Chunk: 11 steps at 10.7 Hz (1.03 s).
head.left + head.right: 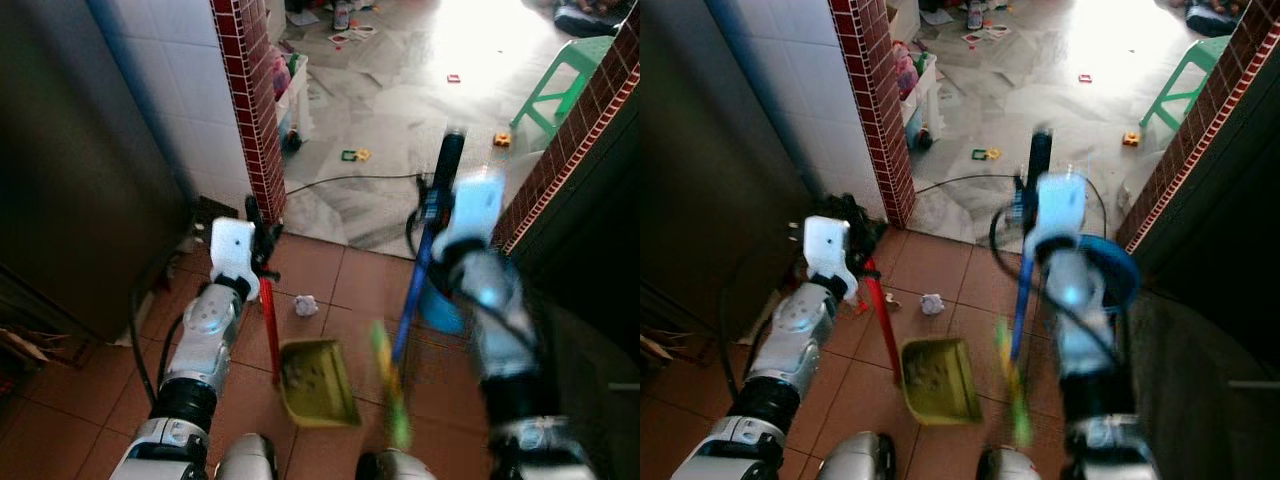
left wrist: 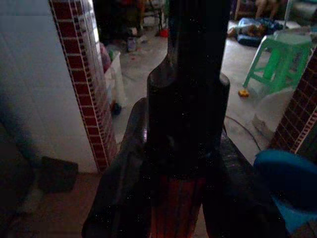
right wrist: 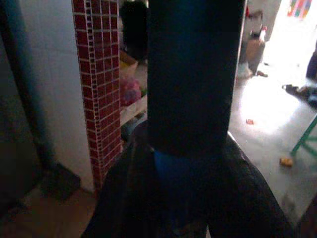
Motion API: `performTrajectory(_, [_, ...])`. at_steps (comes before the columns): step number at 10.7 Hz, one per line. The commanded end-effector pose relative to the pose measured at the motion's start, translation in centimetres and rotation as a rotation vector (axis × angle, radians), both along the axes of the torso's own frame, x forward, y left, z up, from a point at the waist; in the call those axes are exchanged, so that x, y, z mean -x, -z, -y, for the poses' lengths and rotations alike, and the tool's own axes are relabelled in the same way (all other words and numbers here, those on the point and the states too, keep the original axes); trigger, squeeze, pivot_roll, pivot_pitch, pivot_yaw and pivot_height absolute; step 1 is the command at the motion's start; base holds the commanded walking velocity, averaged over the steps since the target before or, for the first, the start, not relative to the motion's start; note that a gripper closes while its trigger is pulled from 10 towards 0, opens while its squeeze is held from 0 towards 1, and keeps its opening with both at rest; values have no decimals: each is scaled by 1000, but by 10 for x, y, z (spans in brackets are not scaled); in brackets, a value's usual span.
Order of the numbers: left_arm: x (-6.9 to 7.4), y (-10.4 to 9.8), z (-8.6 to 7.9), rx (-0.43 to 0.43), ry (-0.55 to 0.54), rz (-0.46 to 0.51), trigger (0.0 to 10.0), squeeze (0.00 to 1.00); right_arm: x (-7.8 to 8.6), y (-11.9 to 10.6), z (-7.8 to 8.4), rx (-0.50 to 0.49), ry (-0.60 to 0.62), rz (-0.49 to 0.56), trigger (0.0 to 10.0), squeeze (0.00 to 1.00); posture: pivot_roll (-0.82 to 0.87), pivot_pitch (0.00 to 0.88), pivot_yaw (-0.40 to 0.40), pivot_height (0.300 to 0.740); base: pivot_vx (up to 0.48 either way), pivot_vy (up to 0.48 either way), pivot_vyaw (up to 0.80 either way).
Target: Sweep floor
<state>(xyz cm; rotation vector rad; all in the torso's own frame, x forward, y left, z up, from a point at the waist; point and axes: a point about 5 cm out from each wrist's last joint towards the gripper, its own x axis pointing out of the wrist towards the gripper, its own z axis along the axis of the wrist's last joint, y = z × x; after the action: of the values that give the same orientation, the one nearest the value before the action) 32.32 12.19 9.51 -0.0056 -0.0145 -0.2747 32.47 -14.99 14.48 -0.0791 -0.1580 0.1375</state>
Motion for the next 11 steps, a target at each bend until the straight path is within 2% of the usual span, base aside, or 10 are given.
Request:
performTrajectory(1, [-1,-13,-3,25,-17,51,10000,0,2,-2,-8,3,-22,9,10000,0,-27,27,-18,740,0,0,0])
performTrajectory(2, [0,-16,-1,18,1,59,10000,0,5,9,-14,8,-1,-40,10000,0,-27,14,-45,740,0,0,0])
performTrajectory(4, [-1,-20,3,15,15,69,10000,0,3,15,-20,-7,1,-67,10000,0,-15,0,-40,740,0,0,0])
performTrajectory(5, [2,-22,5,24,19,65,10000,0,2,15,-17,-43,27,-81,10000,0,-19,0,-32,740,0,0,-800])
performTrajectory(6, [5,-23,5,33,26,60,10000,0,0,8,-17,-92,45,-72,10000,0,-28,0,-13,740,0,360,-800])
performTrajectory(7, [9,-24,9,38,44,53,10000,0,-2,0,-18,-92,43,-44,10000,0,-18,0,-3,740,0,480,-706])
performTrajectory(11, [13,-38,24,31,139,76,10000,0,-7,-7,-14,-93,69,-13,10000,0,-14,0,-11,740,0,480,0])
